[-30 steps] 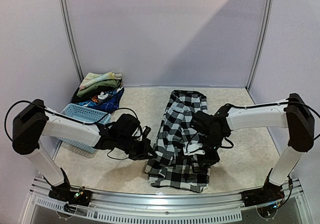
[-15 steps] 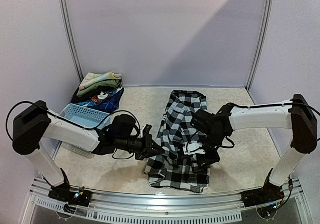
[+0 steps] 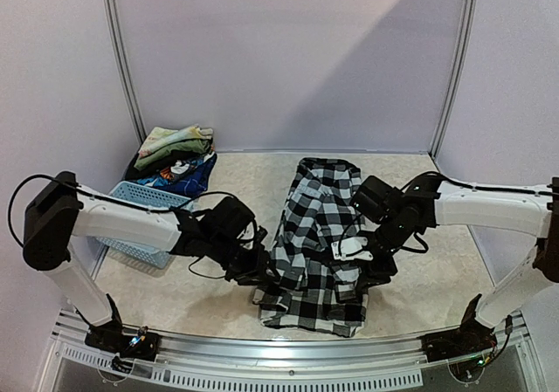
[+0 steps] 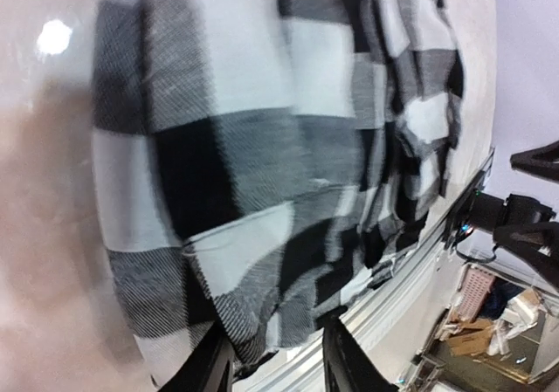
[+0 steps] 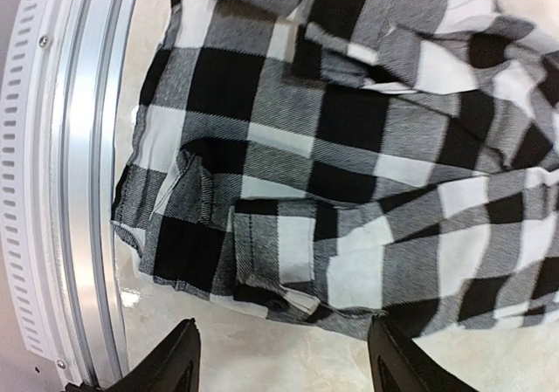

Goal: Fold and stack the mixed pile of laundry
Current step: Adjust the rectangle-folded shirt at the center of the board.

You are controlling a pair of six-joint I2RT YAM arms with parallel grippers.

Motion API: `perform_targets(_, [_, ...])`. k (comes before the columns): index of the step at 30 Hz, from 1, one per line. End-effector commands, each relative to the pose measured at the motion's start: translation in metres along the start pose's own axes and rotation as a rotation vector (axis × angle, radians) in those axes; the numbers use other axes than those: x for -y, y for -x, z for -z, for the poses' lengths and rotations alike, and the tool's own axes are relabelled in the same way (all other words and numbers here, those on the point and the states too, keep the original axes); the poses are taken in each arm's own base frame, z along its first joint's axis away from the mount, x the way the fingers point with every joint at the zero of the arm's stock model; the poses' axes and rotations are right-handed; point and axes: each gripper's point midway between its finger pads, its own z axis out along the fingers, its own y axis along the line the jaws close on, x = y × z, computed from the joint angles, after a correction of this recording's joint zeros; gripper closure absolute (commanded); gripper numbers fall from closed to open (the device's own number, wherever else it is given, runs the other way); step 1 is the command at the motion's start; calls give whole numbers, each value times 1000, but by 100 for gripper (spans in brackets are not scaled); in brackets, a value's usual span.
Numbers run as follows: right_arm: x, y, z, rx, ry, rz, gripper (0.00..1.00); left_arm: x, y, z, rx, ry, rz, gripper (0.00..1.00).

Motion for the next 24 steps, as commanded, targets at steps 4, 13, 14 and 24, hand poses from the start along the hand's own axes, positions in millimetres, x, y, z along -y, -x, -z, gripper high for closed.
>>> perform_targets(4, [17,6,44,81,-219,-7,23,7,-8,81,33,365,-590,50])
perform_targets(13, [95,-1,92,276,-441,-352,1,5,-25,90,172,650,-1481,46])
perform_targets(14, [101,-5,95,296,-433,-399,1,7,-27,84,159,637,-1523,46])
perform_targets(24, [67,-3,86,310,-226,-377,5,25,-63,19,9,379,-1747,43])
